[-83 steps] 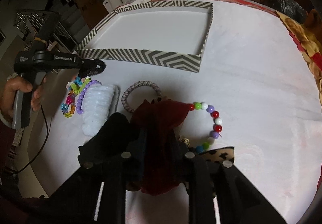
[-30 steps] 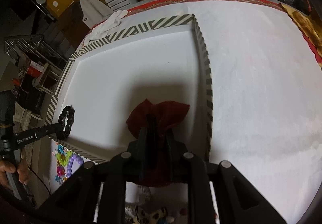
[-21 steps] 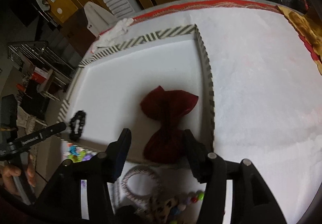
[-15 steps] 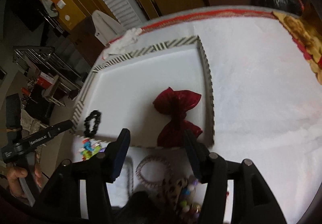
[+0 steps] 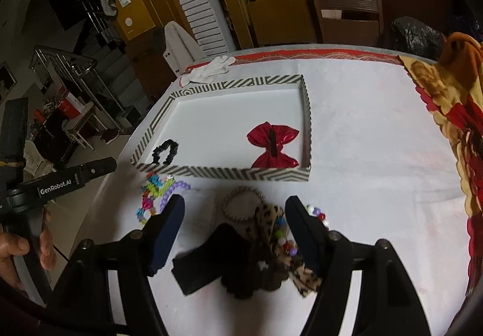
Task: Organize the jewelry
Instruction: 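Withdraw both tools from the tray back toward the remaining jewelry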
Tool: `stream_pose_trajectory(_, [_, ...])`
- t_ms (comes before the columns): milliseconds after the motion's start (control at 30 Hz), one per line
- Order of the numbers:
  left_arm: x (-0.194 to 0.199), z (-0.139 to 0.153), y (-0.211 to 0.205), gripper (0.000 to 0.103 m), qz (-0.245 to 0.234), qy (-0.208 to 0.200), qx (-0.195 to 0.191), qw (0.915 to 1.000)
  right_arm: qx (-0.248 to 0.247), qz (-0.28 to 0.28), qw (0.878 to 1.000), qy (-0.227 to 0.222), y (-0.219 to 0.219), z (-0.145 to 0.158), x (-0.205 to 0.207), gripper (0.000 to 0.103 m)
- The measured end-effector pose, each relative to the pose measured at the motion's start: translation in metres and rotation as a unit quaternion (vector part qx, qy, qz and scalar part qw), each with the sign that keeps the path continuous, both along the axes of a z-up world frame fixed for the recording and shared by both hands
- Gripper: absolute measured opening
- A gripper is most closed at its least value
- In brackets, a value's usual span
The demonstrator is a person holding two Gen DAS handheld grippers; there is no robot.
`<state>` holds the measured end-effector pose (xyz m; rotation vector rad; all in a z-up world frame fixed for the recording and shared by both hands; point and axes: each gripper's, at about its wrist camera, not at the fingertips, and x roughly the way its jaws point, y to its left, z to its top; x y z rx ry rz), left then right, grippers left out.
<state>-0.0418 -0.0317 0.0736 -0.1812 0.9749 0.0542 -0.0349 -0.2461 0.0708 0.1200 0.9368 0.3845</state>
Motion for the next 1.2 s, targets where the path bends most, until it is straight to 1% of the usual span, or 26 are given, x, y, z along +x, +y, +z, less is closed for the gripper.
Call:
stream_pose_trajectory(67, [-0.009, 0.004, -0.008, 0.047, -0.003, -0.005, 0.010, 0.9999, -0.001, 0.003, 1.000, -0.002, -0.001, 0.002, -0.009, 0.073])
stream_pose_trajectory(200, [-0.021, 0.006, -0.017, 0.047, -0.012, -0.004, 0.008, 0.9999, -0.010, 0.008, 1.000, -0.003, -0.002, 0.005, -0.024, 0.074])
stream_pose_trajectory(333, [-0.031, 0.008, -0.023, 0.047, -0.012, -0.004, 0.020, 0.9997, -0.016, 0.012, 1.000, -0.008, -0.002, 0.007, -0.035, 0.074])
stream_pose_trajectory(467, [-0.040, 0.009, -0.025, 0.047, -0.008, -0.005, 0.015, 0.9998, -0.027, 0.017, 0.999, -0.013, -0.002, 0.010, -0.045, 0.074])
stream_pose_trajectory(533, [-0.044, 0.009, -0.025, 0.047, -0.004, -0.006, 0.020, 0.9998, -0.027, 0.018, 0.999, -0.013, -0.003, 0.011, -0.049, 0.074])
stream_pose_trajectory(800, [-0.051, 0.008, -0.030, 0.047, 0.005, -0.006, 0.033, 0.9994, -0.030, 0.019, 0.999, -0.014, -0.006, 0.013, -0.057, 0.074])
stream_pose_trajectory(933, [-0.053, 0.007, -0.031, 0.047, 0.006, -0.005, 0.035, 0.9994, -0.030, 0.019, 0.999, -0.014, -0.005, 0.013, -0.058, 0.078])
stream_pose_trajectory(1200, [-0.055, 0.000, -0.033, 0.047, 0.013, 0.003, 0.045, 0.9989, -0.034, 0.026, 0.999, -0.007, -0.003, 0.007, -0.060, 0.078])
